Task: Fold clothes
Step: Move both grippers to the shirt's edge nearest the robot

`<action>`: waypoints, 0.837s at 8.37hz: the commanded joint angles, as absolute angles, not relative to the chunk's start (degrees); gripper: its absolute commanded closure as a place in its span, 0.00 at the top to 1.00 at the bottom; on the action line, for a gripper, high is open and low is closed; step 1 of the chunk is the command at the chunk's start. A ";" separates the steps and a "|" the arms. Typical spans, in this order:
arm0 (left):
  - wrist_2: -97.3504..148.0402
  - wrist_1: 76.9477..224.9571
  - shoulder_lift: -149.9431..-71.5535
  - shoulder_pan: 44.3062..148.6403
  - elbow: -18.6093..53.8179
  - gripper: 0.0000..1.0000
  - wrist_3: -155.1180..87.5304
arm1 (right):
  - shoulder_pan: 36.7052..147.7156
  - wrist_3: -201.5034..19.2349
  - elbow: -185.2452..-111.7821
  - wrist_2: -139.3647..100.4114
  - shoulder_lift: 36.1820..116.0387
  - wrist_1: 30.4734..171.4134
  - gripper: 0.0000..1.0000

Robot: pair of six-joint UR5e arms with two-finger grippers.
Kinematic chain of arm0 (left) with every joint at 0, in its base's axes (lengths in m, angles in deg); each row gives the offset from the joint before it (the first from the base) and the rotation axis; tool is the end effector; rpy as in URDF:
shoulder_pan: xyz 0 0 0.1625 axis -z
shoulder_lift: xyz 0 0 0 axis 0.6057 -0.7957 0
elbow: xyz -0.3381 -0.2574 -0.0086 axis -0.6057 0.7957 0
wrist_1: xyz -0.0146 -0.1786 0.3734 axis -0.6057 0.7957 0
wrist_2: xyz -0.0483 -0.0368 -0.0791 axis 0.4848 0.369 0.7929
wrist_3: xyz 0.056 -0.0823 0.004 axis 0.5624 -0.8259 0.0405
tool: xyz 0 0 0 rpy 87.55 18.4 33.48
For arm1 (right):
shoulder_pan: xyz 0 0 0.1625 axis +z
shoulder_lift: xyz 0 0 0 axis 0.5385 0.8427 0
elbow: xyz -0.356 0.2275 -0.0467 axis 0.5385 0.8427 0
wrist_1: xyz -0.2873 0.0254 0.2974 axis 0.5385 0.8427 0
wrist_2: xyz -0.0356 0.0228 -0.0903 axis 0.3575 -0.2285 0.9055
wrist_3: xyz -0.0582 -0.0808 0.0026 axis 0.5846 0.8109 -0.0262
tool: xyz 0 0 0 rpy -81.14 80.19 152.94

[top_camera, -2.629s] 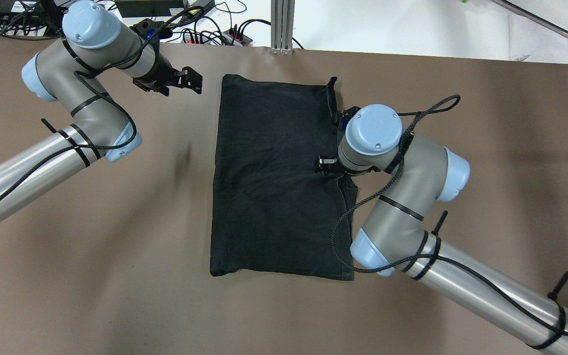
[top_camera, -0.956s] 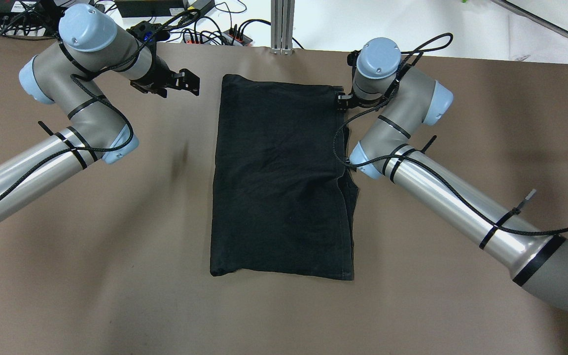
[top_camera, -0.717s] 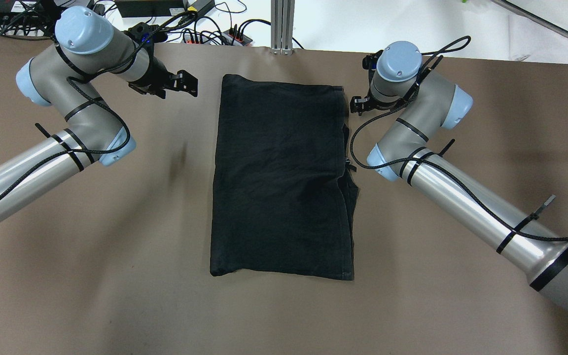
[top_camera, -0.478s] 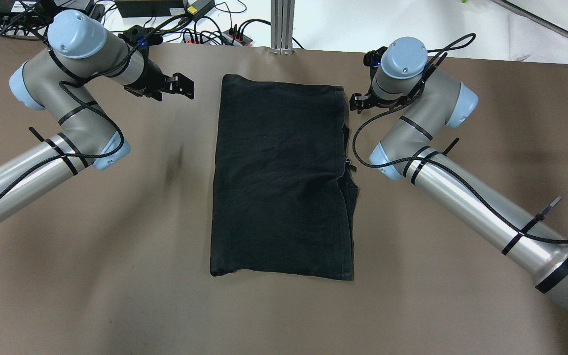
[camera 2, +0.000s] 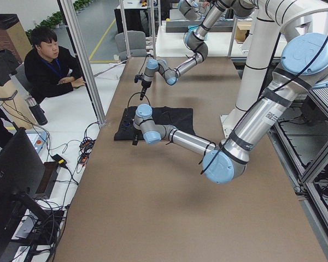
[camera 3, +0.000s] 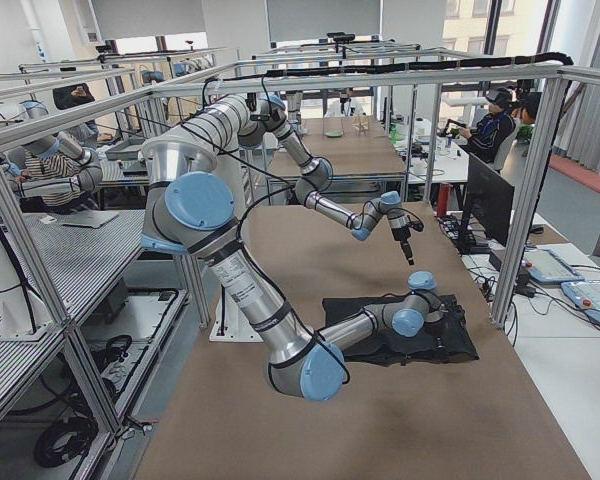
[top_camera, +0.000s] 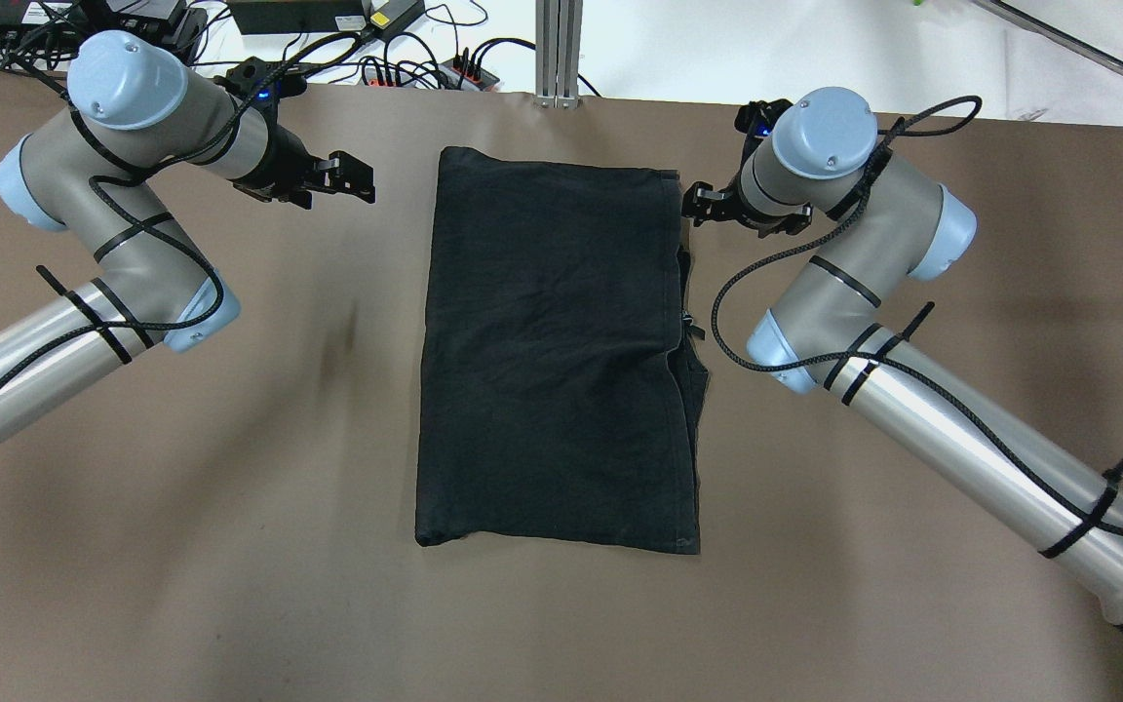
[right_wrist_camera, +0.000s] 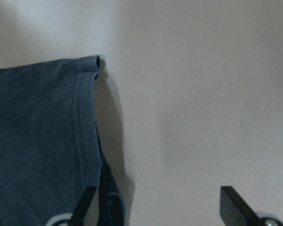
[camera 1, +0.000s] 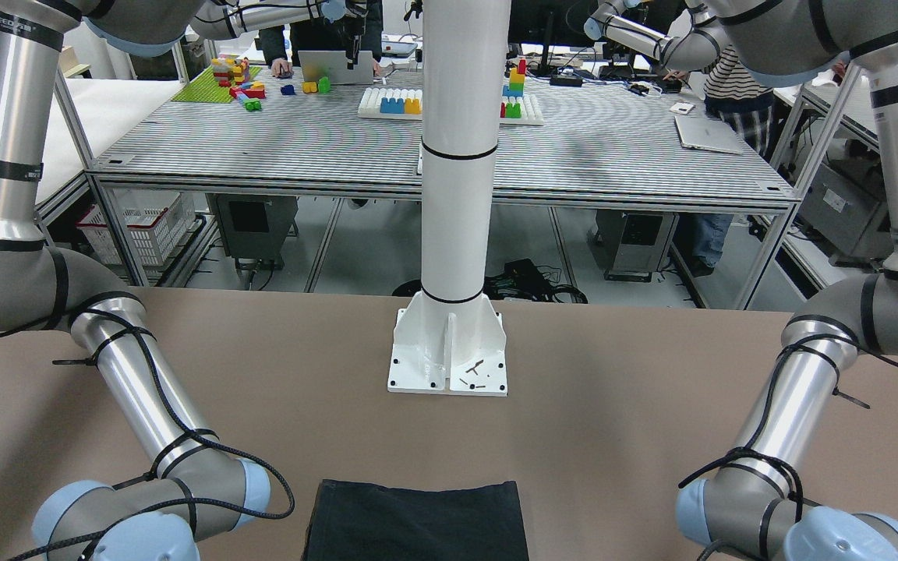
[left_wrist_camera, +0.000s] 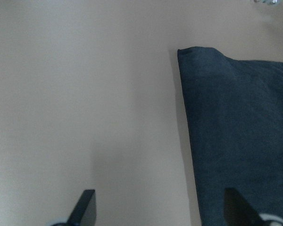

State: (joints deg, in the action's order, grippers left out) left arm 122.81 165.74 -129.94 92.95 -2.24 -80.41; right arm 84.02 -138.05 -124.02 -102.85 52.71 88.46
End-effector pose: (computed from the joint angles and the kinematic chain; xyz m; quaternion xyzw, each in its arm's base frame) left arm 0.3581 -0.6752 0.3153 0.1698 0.5089 -0.0714 0.8409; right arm -0.4130 -0.6869 0.3138 0.1509 -0.3933 0.1385 0.8963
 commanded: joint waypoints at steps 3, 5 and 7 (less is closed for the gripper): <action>115.46 165.81 -120.46 84.33 14.99 0.95 -103.47 | 76.62 -168.09 -145.65 -102.10 64.73 87.65 0.90; 109.14 165.72 -112.29 77.66 26.43 0.95 -113.94 | 71.45 -176.98 -156.45 -97.47 71.66 87.65 0.90; 102.37 165.72 -106.65 70.18 33.39 0.95 -121.94 | 65.91 -184.02 -164.91 -91.40 76.95 87.65 0.91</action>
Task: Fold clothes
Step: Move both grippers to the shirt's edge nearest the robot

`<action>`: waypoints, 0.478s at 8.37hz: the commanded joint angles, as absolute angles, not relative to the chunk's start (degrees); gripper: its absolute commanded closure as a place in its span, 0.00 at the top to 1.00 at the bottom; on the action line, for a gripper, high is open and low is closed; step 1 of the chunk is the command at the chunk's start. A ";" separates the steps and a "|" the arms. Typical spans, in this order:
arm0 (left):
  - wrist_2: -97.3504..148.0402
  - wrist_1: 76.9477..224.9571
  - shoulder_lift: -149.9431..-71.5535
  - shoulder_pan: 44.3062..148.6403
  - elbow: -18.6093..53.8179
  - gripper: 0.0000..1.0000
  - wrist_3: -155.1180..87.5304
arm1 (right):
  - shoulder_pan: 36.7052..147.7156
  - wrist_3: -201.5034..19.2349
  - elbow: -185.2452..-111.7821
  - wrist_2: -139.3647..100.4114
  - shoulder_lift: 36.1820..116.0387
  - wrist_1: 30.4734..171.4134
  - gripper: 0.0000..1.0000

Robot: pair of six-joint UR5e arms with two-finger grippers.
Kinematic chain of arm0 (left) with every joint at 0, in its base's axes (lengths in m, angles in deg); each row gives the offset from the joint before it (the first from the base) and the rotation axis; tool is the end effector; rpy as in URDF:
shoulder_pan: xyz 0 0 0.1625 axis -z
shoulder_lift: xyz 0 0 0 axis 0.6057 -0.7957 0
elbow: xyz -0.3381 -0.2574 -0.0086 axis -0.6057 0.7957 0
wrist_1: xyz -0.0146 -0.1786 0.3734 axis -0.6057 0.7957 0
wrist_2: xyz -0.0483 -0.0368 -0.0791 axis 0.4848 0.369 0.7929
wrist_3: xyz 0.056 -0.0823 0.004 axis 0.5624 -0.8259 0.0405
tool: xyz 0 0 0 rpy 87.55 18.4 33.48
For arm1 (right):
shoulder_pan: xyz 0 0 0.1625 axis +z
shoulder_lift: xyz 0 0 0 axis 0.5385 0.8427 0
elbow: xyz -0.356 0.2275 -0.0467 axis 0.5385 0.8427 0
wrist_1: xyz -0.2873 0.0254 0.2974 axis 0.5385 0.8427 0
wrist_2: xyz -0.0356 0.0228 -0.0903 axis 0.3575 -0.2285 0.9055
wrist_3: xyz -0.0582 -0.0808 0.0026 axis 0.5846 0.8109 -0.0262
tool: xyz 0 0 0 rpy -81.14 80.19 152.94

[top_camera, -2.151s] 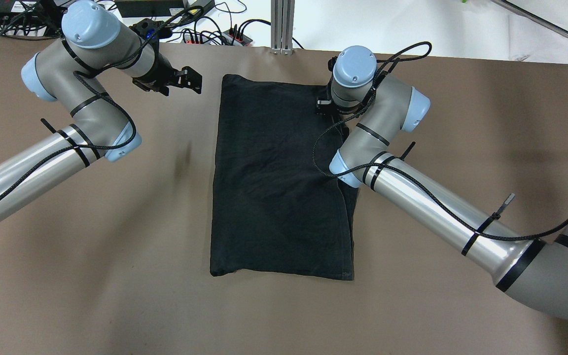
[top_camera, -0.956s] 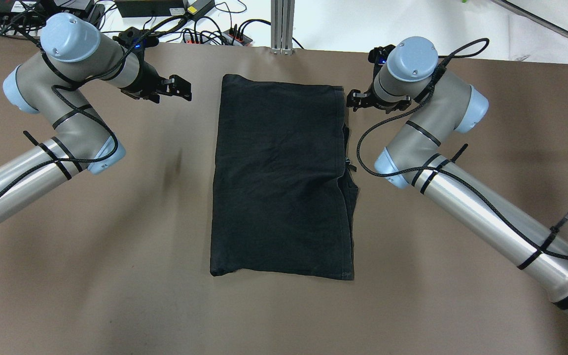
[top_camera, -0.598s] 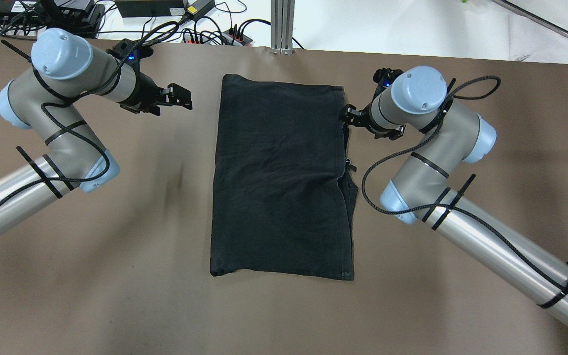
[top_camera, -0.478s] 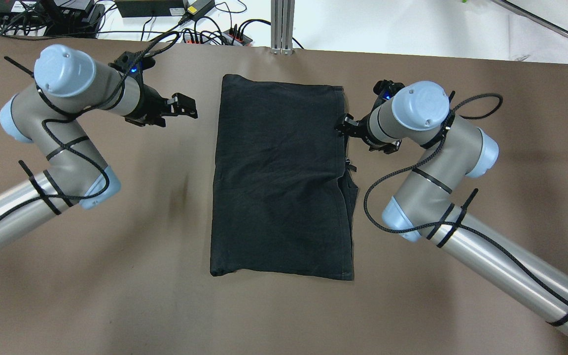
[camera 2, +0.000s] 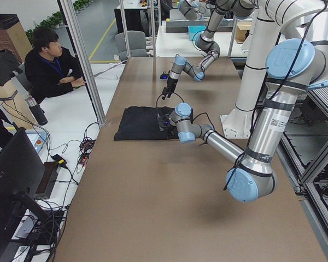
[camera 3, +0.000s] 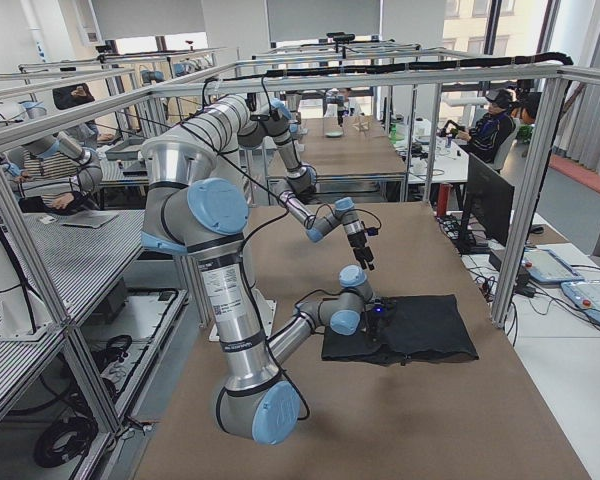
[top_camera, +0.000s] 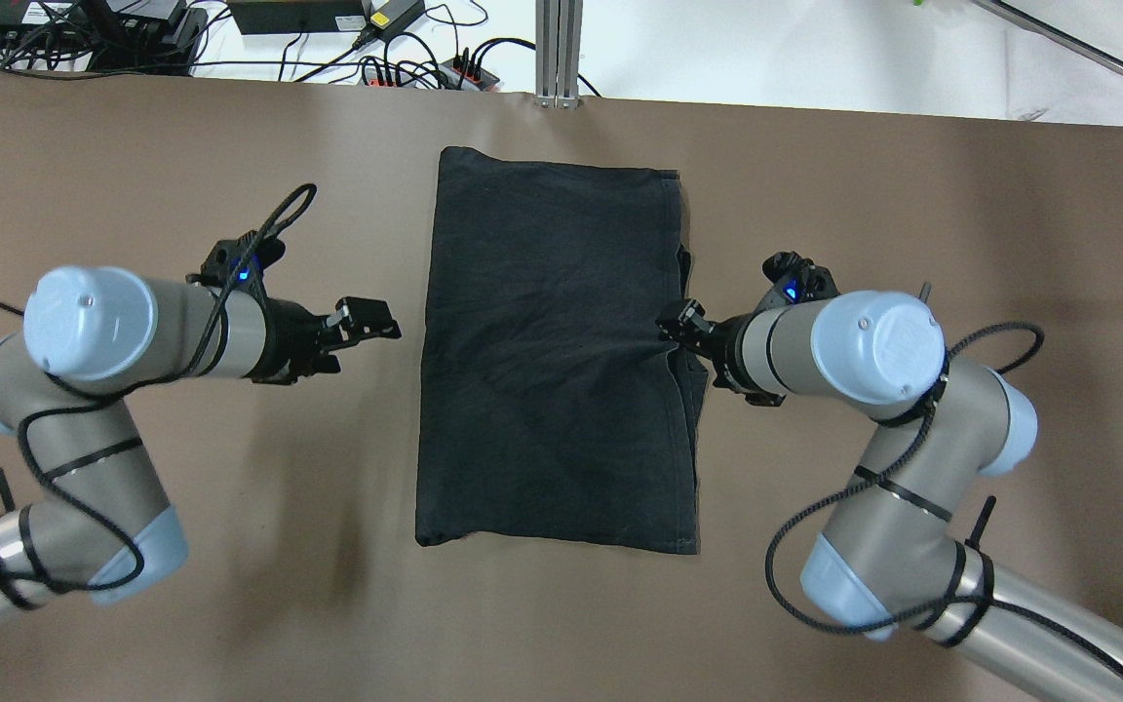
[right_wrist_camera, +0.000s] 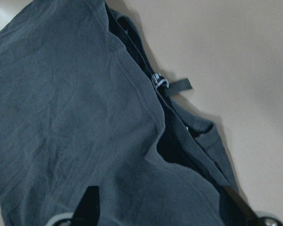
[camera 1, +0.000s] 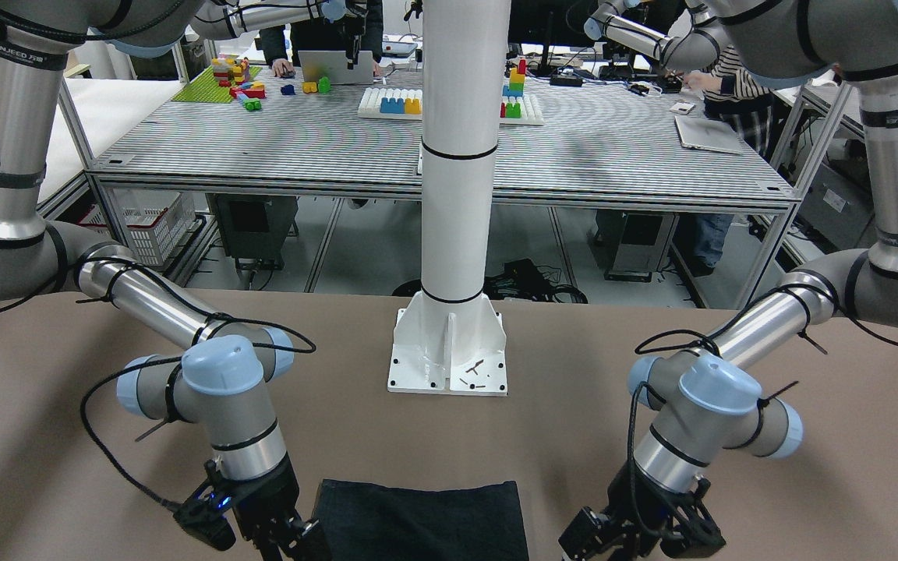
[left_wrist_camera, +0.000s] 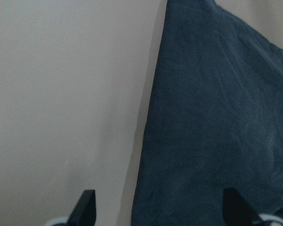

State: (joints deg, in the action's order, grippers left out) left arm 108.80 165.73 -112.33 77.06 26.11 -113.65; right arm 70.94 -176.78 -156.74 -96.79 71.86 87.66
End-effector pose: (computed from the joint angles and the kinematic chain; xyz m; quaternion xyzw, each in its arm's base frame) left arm 0.4027 -0.4753 0.2944 0.0748 0.5855 -0.2327 0.7730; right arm -0.4209 -0.4804 0.2789 0.0414 -0.5179 0.3220 0.7915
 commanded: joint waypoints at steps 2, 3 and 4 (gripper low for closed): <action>93.51 165.72 -103.30 61.84 37.19 0.95 -127.15 | 59.95 -191.33 -165.82 -84.56 80.89 78.31 0.90; 88.50 165.72 -103.02 57.36 37.11 0.95 -129.00 | 56.78 -191.70 -165.73 -81.04 83.36 73.38 0.90; 85.49 165.72 -103.11 54.27 36.77 0.95 -129.45 | 55.18 -192.83 -165.65 -78.31 84.69 71.24 0.91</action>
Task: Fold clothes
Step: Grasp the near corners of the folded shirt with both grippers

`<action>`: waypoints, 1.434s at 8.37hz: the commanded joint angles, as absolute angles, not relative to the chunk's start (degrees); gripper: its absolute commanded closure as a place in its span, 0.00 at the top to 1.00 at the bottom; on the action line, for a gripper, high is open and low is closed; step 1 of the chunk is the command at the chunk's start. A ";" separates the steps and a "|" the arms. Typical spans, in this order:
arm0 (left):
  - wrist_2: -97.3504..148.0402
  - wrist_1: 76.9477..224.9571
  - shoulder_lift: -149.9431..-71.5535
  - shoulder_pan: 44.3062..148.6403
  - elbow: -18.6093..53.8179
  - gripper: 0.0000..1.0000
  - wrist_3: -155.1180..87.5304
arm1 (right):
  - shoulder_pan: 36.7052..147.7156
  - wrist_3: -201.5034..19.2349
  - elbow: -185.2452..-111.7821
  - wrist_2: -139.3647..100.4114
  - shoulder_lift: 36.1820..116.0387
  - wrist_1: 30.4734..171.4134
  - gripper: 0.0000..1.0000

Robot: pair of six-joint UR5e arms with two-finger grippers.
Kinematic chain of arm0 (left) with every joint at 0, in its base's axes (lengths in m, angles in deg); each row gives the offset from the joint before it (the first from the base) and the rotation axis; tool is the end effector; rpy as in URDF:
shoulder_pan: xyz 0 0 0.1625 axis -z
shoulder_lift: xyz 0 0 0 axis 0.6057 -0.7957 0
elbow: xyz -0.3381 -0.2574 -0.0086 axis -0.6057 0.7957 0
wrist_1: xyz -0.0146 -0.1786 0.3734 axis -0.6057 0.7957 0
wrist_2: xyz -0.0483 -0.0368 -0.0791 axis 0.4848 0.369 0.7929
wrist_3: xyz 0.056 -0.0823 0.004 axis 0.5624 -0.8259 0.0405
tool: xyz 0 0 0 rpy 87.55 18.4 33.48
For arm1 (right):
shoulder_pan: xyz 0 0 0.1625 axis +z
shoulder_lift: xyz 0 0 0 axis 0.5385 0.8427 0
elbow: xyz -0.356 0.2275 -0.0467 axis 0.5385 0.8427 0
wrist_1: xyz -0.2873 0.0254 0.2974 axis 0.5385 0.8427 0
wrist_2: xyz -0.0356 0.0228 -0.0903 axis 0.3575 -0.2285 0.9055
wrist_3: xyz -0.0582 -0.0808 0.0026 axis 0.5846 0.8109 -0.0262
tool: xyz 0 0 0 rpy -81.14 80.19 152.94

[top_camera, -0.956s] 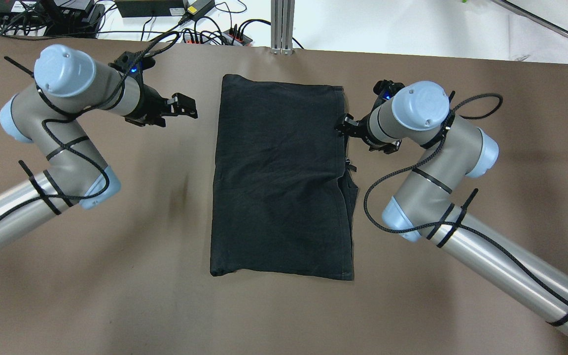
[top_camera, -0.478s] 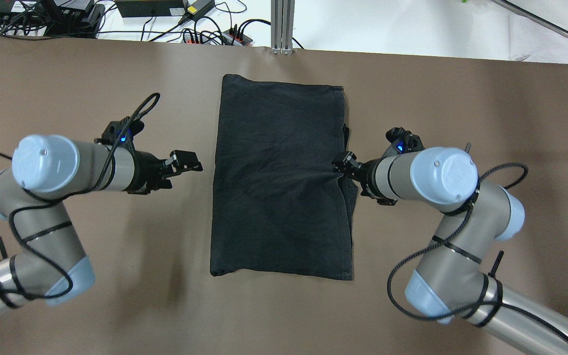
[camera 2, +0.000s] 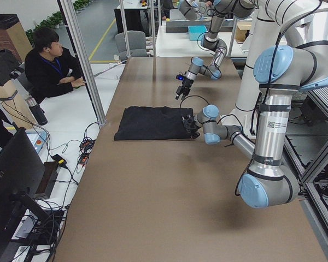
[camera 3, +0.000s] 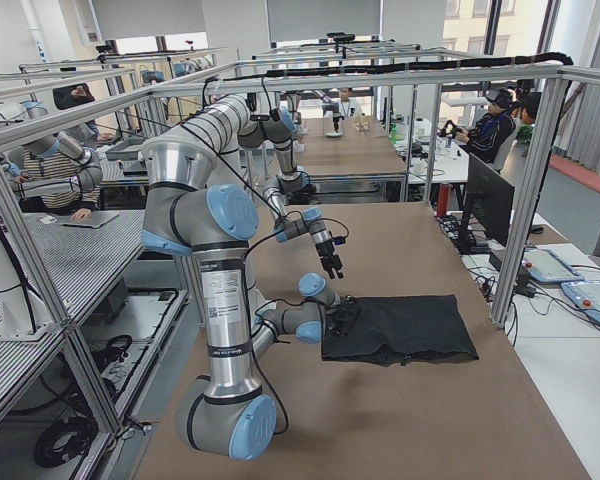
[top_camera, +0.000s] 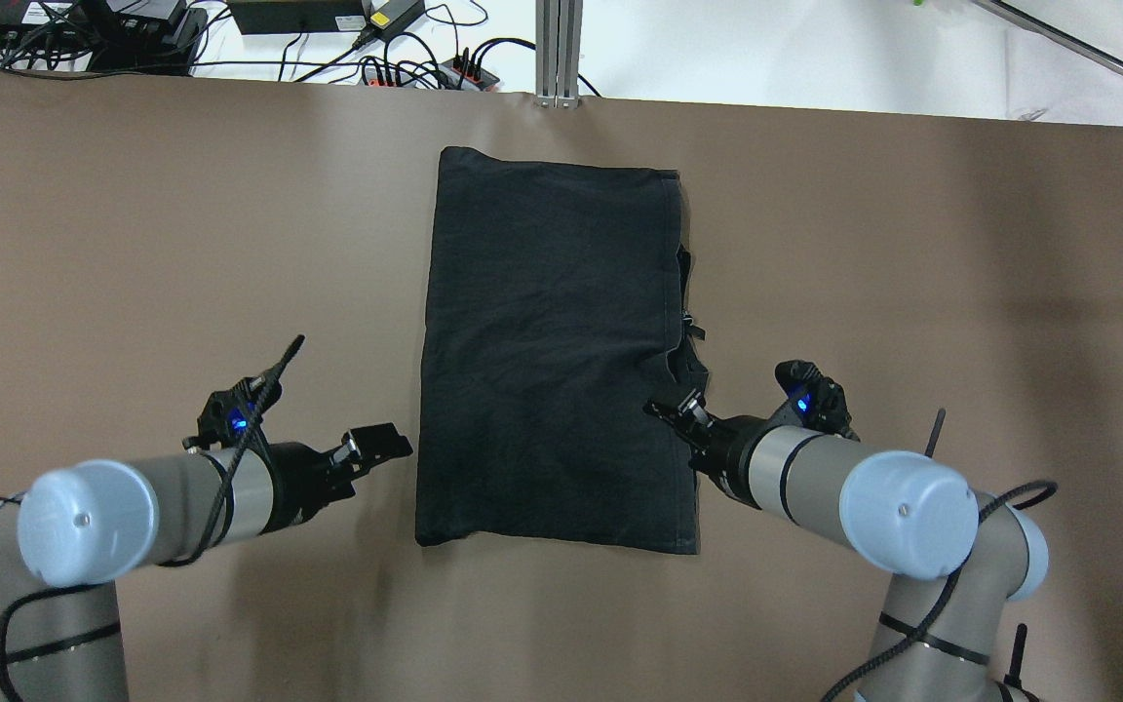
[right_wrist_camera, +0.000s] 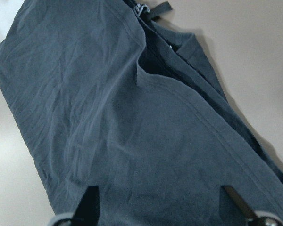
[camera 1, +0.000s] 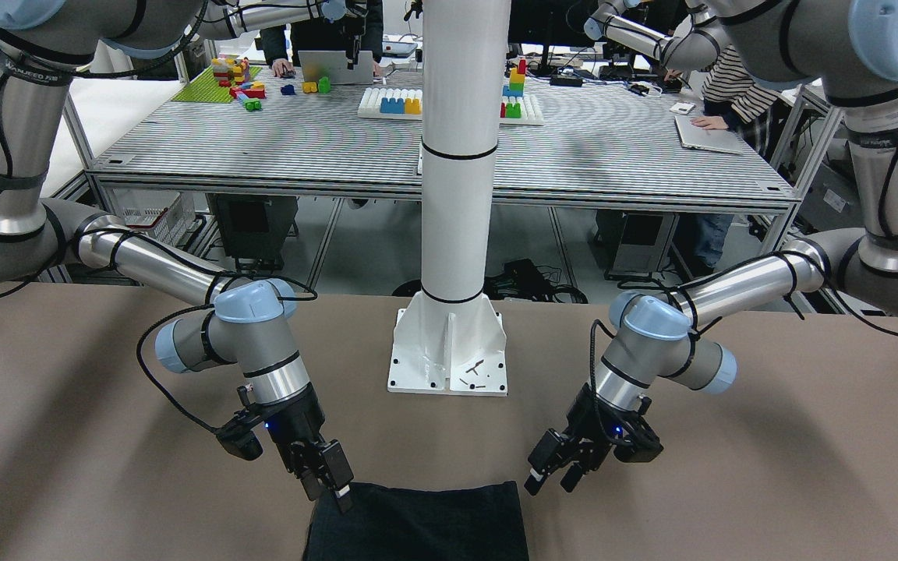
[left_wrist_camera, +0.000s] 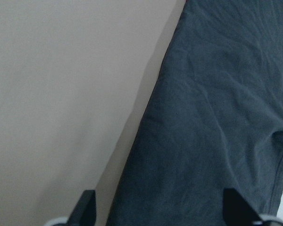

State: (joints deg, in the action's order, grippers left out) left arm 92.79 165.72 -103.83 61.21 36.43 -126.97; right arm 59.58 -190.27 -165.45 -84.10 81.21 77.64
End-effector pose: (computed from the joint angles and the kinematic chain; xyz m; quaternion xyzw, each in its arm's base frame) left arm 0.4460 -0.3457 0.2992 0.0386 0.5972 -0.2910 0.7464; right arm -0.4350 -0.3759 0.2853 0.0237 -0.5838 0.3706 0.7220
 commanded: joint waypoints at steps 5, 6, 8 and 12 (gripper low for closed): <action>82.21 165.72 -108.63 51.52 29.57 0.94 -133.23 | 54.99 -192.93 -165.29 -77.75 84.88 71.22 0.92; 82.21 165.63 -109.08 51.69 29.29 0.95 -134.02 | 54.99 -192.85 -165.29 -77.75 84.88 71.22 0.92; 82.21 165.54 -109.00 52.13 28.94 0.94 -134.64 | 54.99 -192.67 -165.29 -77.75 84.88 71.22 0.92; 80.98 165.46 -109.08 52.13 28.06 0.94 -134.73 | 54.99 -192.49 -165.21 -77.75 84.79 71.22 0.92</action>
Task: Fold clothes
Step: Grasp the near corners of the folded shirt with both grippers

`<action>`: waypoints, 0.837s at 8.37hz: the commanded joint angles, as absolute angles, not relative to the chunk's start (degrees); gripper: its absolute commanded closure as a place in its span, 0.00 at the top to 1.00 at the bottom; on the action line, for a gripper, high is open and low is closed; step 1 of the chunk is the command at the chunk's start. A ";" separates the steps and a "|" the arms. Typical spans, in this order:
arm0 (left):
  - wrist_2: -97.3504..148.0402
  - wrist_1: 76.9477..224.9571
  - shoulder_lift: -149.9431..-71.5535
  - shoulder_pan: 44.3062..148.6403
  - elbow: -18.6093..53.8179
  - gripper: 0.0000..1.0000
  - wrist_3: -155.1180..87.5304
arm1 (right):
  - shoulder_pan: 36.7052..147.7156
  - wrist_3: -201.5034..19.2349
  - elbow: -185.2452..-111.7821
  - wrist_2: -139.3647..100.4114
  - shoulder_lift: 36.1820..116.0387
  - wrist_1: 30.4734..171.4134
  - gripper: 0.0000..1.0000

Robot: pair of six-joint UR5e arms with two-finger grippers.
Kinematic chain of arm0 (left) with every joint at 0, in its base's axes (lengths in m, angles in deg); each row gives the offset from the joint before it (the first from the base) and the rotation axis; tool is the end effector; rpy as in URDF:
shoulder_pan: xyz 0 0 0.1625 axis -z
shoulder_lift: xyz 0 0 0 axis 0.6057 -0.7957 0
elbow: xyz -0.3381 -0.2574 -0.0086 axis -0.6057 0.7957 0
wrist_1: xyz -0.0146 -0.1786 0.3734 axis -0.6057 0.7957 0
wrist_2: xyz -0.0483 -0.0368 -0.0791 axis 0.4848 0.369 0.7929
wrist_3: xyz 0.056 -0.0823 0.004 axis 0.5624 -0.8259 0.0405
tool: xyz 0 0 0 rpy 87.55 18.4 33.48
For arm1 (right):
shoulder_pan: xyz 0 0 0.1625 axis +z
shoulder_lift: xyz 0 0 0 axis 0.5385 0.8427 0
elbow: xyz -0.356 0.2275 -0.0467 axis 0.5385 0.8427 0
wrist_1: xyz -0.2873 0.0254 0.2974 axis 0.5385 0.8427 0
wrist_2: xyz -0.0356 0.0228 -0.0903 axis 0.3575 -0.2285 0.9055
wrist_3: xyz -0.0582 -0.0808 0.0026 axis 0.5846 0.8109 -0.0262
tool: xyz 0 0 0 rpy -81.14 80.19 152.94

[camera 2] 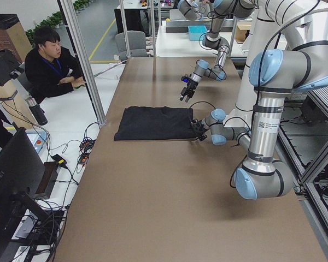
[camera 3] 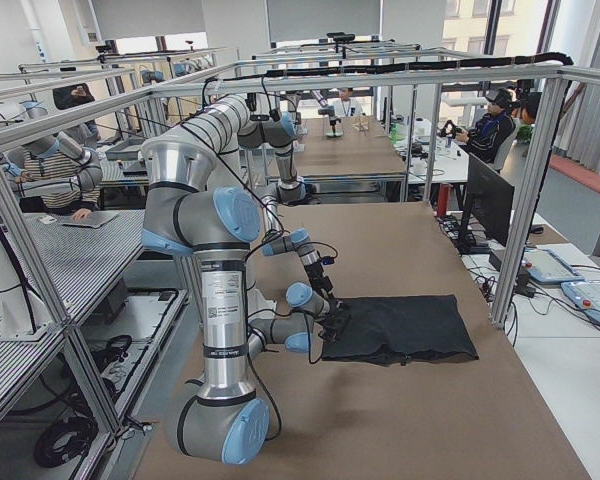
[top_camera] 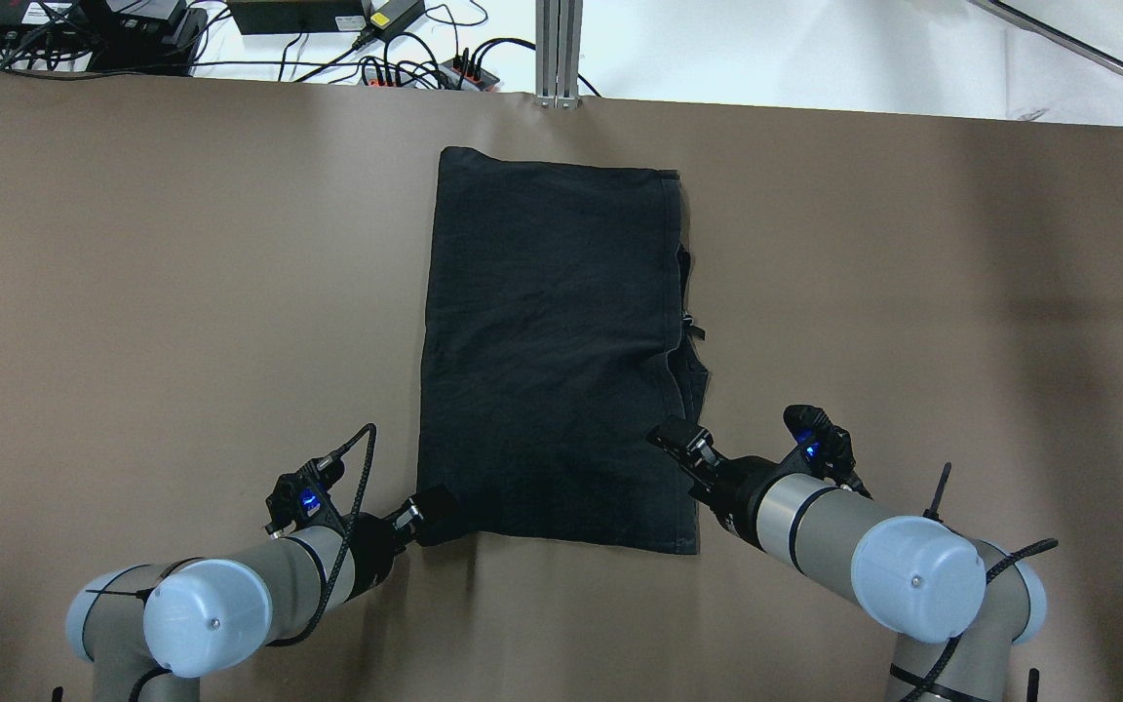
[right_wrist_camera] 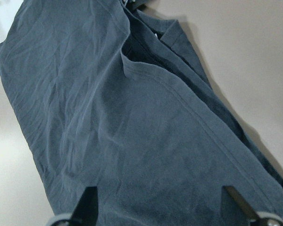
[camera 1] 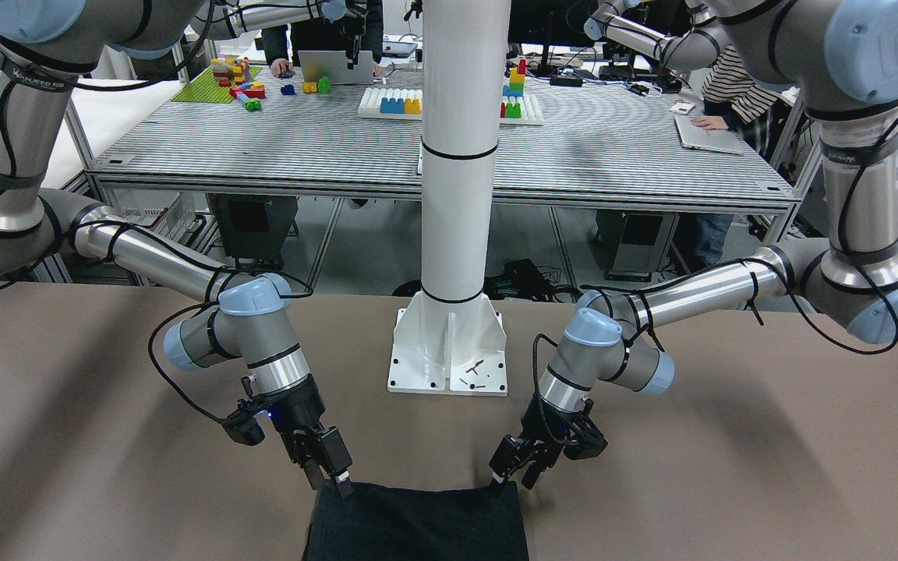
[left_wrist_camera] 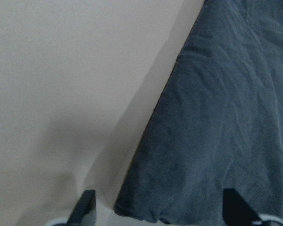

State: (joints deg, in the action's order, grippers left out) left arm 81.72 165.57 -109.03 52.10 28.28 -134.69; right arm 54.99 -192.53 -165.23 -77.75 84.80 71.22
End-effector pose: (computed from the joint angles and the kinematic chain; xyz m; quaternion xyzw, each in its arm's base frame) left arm 0.5376 -0.3018 0.3124 0.0317 0.5789 -0.3378 0.7414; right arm -0.4450 -0.3440 0.3073 0.0318 -0.6030 0.3797 0.7009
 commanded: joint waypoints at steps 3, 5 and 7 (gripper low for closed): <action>80.81 165.37 -110.05 52.13 27.62 0.55 -134.73 | 54.99 -192.49 -165.21 -77.75 84.88 71.22 0.92; 80.19 165.28 -110.14 52.04 27.27 0.33 -134.73 | 54.99 -192.49 -165.21 -77.75 84.88 71.22 0.92; 80.28 165.28 -110.14 52.13 27.53 0.00 -134.64 | 54.99 -192.49 -165.21 -77.75 84.88 71.31 0.92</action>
